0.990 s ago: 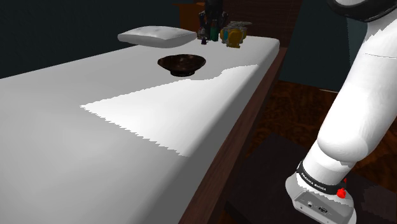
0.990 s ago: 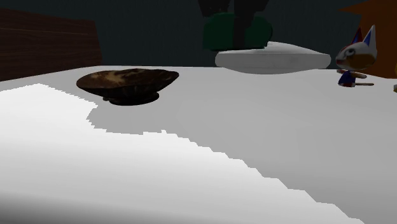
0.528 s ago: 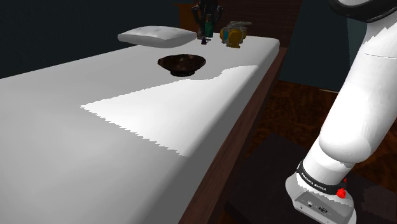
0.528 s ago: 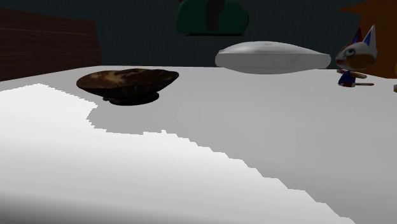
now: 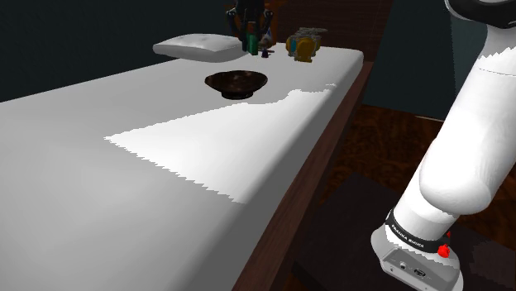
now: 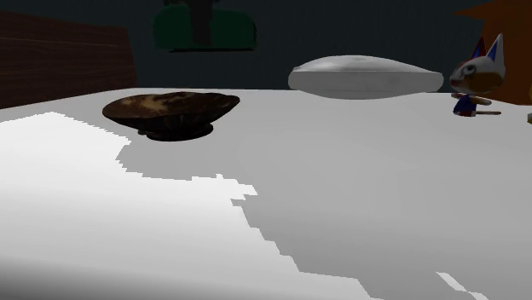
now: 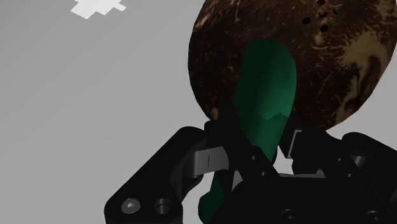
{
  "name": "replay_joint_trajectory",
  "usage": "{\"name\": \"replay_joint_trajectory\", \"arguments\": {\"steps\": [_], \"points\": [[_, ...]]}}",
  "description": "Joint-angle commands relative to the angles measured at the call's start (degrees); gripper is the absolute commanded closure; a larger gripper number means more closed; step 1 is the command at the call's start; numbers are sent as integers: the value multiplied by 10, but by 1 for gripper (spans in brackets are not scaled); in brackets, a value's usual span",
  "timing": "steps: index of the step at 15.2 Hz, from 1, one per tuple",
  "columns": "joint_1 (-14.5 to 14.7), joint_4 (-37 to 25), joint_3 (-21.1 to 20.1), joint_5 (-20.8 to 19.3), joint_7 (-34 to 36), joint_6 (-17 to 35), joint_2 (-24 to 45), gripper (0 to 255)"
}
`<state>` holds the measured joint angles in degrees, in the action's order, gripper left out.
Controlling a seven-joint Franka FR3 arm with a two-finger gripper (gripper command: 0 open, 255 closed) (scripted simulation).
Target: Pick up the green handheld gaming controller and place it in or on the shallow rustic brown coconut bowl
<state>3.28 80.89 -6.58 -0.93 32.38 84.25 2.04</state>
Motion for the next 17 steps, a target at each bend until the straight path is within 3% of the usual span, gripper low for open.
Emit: {"name": "replay_joint_trajectory", "arguments": {"steps": [1,4,17], "points": [[15,-6,-14,-2,30,-2,4,255],[38,-14,-35,-5,73,-4,11,255],[35,128,-33,1,70,105,-22,255]]}}
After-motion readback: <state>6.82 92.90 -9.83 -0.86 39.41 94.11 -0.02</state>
